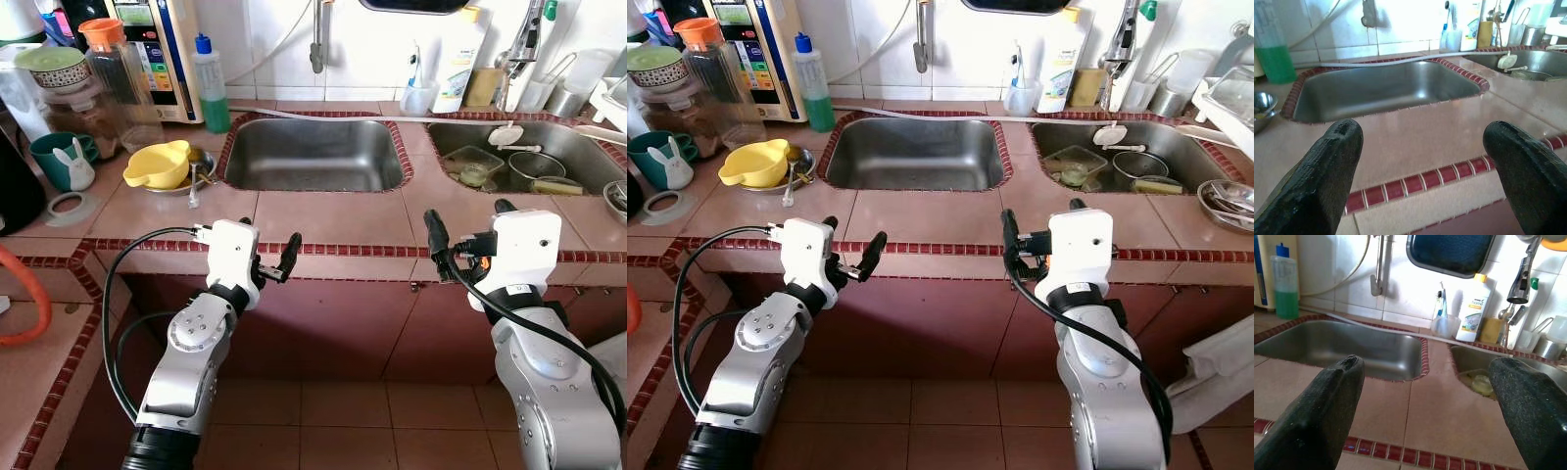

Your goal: Kitchen organization

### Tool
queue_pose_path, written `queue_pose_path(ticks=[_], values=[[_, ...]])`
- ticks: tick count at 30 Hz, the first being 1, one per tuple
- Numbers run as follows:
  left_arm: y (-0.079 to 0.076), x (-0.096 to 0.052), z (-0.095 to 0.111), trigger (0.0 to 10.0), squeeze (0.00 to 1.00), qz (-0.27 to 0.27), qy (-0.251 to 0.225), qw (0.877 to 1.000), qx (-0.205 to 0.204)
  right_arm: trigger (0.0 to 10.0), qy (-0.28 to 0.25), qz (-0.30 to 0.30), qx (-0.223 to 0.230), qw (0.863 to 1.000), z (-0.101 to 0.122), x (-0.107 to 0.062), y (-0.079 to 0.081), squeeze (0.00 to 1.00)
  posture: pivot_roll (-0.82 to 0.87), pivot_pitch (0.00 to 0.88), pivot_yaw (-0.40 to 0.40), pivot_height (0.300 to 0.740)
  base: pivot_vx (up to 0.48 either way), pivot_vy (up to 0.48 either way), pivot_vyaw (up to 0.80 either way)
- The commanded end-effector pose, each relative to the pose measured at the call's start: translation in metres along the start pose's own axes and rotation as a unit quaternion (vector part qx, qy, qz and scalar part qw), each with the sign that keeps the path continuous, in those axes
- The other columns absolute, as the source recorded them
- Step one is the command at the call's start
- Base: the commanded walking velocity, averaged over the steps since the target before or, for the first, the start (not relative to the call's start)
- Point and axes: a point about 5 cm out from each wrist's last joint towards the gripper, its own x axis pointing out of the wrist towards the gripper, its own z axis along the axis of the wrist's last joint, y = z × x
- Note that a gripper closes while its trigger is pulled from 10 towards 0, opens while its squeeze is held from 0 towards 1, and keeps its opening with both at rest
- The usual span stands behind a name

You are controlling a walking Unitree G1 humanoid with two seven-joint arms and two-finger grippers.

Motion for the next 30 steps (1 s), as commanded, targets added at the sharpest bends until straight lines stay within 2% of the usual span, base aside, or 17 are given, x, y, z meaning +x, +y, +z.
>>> queue_pose_path(ticks=[1, 19, 30], values=[[-0.0014, 0.0027, 0.0016, 10.0, 0.00, -0.004, -0.003, 1.000, 0.000, 10.0, -0.007, -0.005, -0.003, 1.000, 0.0024, -0.0005, -0.0021, 0.00, -0.03, 0.000, 0.028, 0.740, 0.000, 0.000, 0.00], [-0.0038, 0.0029, 0.0000, 10.0, 0.00, -0.009, -0.001, 1.000, -0.004, 10.0, -0.008, 0.000, -0.007, 1.000, 0.0035, -0.0026, -0.0002, 0.00, -0.03, 0.000, 0.029, 0.740, 0.000, 0.000, 0.00], [-0.0048, 0.0031, 0.0003, 10.0, 0.00, -0.013, -0.003, 1.000, -0.007, 10.0, -0.008, -0.001, -0.007, 1.000, 0.0037, -0.0029, -0.0003, 0.00, -0.03, 0.000, 0.031, 0.740, 0.359, 0.000, 0.00]])
